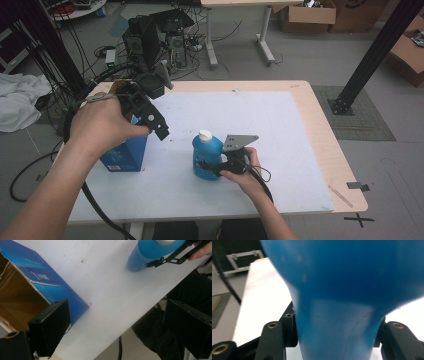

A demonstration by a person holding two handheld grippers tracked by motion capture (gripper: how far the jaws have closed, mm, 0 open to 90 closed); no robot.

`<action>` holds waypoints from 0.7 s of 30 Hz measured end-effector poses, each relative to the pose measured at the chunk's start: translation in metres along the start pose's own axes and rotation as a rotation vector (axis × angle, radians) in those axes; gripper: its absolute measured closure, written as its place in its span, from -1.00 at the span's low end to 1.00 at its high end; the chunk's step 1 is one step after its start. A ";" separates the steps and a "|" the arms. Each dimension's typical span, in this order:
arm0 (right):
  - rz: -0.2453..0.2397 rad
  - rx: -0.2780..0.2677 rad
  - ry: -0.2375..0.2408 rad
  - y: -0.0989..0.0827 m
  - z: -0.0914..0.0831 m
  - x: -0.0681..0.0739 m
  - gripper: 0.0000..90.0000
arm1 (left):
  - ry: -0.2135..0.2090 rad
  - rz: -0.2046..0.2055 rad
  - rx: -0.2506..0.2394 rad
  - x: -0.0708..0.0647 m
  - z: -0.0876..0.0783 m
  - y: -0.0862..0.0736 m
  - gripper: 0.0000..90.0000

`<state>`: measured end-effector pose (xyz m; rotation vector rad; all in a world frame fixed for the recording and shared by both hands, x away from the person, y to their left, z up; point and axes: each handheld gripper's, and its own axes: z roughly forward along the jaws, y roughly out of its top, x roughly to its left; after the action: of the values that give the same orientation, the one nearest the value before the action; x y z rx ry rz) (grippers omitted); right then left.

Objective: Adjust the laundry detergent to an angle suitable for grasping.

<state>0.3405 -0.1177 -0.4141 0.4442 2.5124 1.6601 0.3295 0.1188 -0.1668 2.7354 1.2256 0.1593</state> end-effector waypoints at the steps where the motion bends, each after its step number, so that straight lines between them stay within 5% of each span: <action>1: 0.001 -0.002 0.012 0.000 0.000 -0.001 -0.03 | 0.000 -0.001 0.000 0.000 0.000 0.000 -0.81; 21: -0.063 0.013 0.191 0.002 0.003 -0.021 -0.02 | 0.006 0.002 -0.006 -0.002 0.000 0.000 -0.81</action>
<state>0.3616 -0.1207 -0.4149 0.2142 2.6397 1.7400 0.3278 0.1174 -0.1665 2.7327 1.2219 0.1711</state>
